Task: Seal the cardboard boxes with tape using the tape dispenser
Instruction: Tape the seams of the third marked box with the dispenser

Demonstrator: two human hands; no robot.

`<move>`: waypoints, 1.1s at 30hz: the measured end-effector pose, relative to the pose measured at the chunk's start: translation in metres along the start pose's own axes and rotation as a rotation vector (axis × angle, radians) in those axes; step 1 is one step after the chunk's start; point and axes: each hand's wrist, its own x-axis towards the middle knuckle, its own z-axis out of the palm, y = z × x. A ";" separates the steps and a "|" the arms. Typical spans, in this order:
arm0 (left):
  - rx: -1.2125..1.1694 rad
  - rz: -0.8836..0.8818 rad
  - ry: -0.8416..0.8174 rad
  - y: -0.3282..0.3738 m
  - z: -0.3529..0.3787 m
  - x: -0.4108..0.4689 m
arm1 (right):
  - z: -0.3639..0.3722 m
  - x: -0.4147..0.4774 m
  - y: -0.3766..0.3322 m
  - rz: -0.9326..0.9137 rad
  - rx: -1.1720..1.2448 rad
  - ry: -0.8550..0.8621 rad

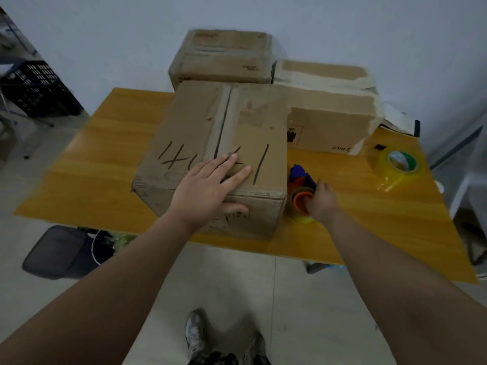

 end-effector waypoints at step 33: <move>-1.601 -0.506 -0.054 -0.044 -0.134 -0.031 | -0.058 -0.172 -0.153 -0.518 0.201 0.726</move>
